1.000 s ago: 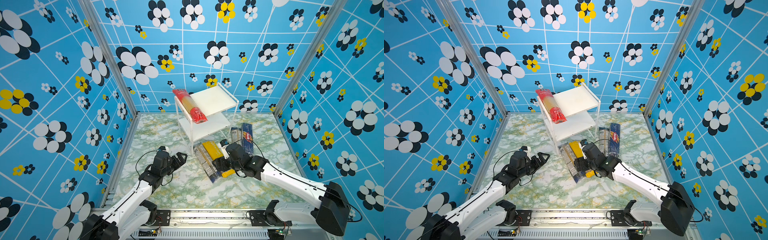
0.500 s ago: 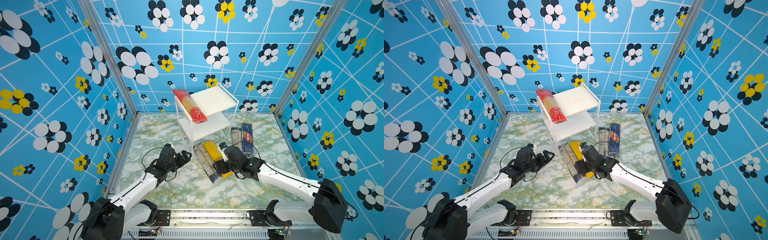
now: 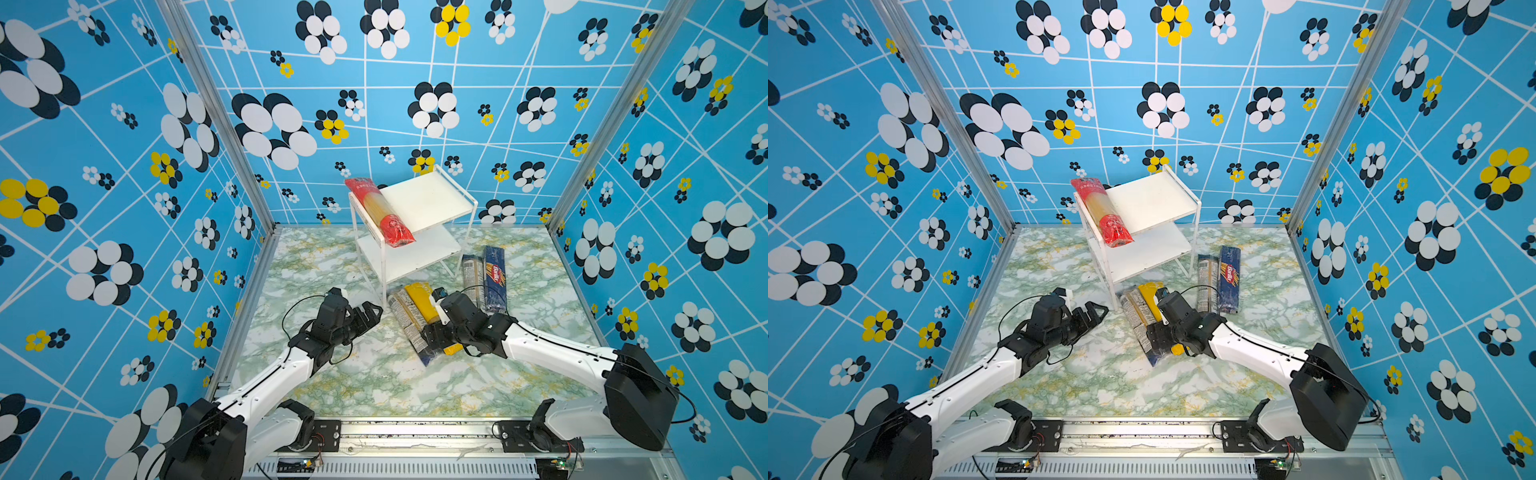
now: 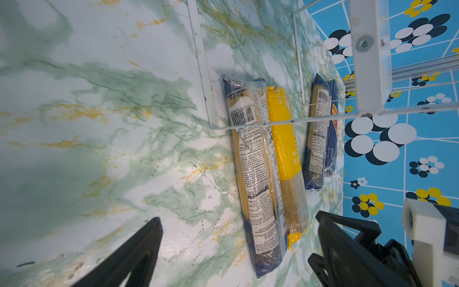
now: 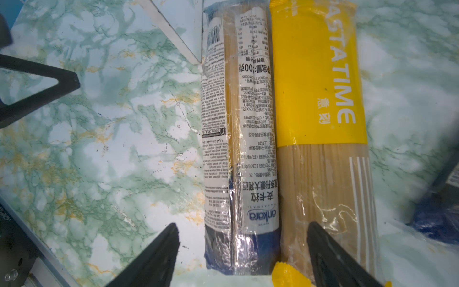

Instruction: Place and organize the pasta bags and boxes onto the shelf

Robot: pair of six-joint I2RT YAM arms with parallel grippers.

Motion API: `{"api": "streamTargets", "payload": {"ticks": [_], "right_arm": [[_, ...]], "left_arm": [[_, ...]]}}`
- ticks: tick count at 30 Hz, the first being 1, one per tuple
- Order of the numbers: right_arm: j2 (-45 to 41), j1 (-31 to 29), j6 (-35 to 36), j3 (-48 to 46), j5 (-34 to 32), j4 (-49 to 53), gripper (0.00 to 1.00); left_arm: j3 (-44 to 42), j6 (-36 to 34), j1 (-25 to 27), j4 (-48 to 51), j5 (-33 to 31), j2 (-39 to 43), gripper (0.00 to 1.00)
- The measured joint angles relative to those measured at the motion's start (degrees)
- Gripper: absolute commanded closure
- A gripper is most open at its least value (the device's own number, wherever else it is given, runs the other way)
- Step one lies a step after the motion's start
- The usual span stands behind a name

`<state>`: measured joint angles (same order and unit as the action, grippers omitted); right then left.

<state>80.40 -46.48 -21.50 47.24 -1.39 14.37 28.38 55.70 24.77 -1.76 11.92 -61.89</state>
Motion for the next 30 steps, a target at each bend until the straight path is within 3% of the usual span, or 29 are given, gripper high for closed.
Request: {"api": "streamTargets", "payload": {"ticks": [30], "right_arm": [[11.52,-1.77,-0.15,1.46,1.84,-4.81,0.12]], "left_arm": [[-1.44,-0.44,-1.51,-1.49,1.38,-0.39,0.01]]}}
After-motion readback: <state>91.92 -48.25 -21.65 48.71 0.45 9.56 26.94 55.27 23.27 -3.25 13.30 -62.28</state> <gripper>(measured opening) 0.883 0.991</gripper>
